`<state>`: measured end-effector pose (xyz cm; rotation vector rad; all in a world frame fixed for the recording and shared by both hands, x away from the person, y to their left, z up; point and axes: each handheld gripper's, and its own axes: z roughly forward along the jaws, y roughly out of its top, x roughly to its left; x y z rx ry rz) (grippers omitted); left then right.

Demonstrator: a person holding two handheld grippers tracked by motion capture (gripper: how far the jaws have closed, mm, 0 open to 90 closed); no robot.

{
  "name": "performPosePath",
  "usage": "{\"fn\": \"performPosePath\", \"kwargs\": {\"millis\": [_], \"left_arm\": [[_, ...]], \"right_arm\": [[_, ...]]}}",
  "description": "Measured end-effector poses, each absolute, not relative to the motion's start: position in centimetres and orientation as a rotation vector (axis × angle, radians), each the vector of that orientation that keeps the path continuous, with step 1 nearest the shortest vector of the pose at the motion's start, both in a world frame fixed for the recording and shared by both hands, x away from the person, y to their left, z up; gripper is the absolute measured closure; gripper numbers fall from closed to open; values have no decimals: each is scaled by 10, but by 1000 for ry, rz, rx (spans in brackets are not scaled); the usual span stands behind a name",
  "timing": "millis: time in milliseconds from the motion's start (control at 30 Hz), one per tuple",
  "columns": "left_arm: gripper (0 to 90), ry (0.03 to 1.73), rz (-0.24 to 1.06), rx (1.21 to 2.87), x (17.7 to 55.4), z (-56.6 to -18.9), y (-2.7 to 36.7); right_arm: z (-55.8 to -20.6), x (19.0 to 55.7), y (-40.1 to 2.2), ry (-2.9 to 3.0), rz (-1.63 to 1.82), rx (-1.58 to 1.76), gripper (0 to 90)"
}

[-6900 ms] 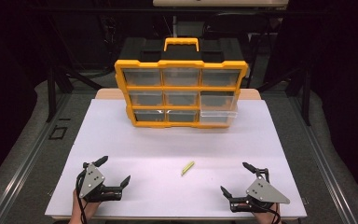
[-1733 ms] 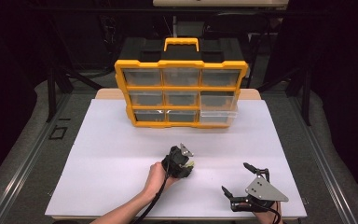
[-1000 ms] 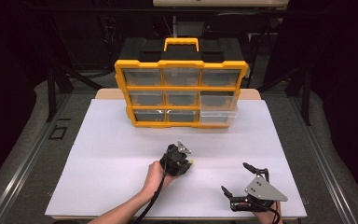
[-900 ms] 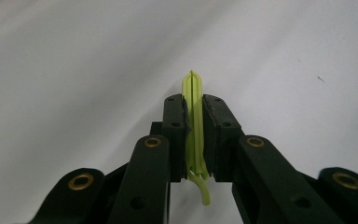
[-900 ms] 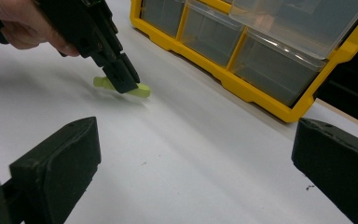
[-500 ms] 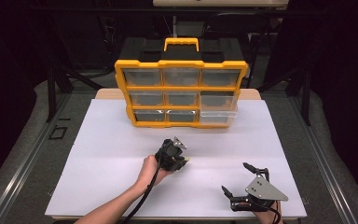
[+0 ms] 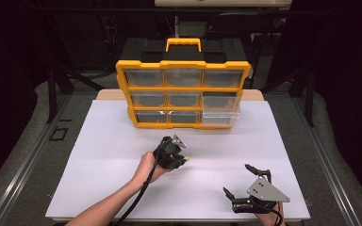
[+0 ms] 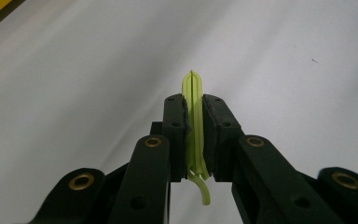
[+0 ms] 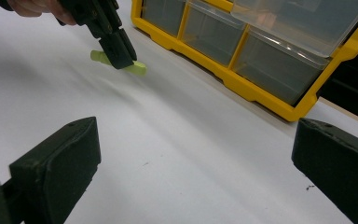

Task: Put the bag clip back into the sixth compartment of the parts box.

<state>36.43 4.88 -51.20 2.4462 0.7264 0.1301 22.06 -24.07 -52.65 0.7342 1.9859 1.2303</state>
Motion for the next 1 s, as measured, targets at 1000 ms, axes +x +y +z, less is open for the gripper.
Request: {"fn": "performPosePath", "kwargs": {"millis": [1000], "left_arm": [[802,581,119,2607,382,-488,68]], "right_arm": [[-528,224,-238,2023,1232,715,6]]}}
